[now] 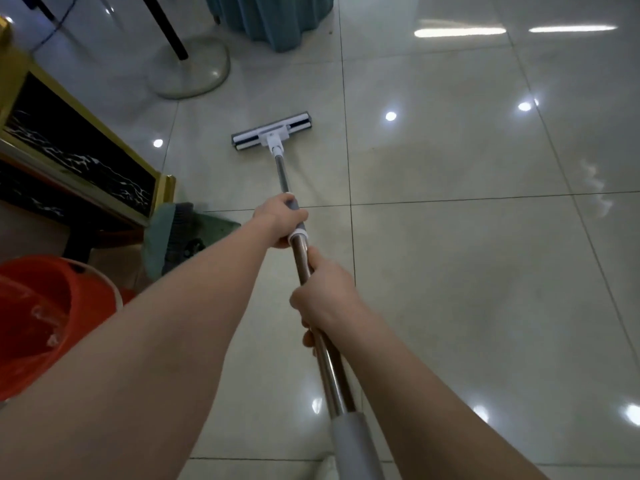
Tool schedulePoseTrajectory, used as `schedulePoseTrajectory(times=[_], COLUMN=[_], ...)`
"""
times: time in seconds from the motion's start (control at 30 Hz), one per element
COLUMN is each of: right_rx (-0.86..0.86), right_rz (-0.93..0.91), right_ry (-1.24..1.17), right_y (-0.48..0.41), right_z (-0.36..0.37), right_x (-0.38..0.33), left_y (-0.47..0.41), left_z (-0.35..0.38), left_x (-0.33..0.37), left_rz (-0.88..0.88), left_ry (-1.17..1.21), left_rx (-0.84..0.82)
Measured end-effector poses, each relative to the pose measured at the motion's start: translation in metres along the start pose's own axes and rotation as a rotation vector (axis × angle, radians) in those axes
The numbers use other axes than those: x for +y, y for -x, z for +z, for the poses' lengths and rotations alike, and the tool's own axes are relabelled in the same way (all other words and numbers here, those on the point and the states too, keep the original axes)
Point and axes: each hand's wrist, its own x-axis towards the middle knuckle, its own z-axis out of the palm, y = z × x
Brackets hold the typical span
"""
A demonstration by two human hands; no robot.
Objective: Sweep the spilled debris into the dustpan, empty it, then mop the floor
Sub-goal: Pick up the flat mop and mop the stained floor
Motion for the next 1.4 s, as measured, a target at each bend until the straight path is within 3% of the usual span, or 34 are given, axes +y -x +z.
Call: schedulePoseTrajectory(times=[0.27, 0.47, 0.87, 1.07, 1.2, 1.4], right_rx=[0.026, 0.026, -0.055, -0.121, -0.167, -0.091], right_rz=[0.025, 0.033, -0.003, -0.119, -0.145, -0.184], right_ry=[0.025, 0.032, -0.004, 0.106, 0.127, 0.084], right_y=[0.015, 0.068, 0.276, 0.371, 0.429, 0.493], right_z=[0.007, -0.008, -0.047, -0.059, -0.070, -0.075], right_x=[0.022, 0.041, 0.134, 0.179, 0.194, 0.201], left_y=[0.011, 0.067, 0.303, 0.440, 0.506, 0.598], left_z=[0.014, 0.028, 0.090, 0.114, 0.116, 0.102], left_x=[-0.024, -0.027, -0.072, -0.085, -0.089, -0.088], left_rz=[-0.004, -0.032, -0.052, 0.036, 0.113, 0.220], left_ry=[0.029, 0.053, 0.207, 0.271, 0.214, 0.293], left_rx=[-0.029, -0.067, -0.111, -0.216, -0.130, -0.169])
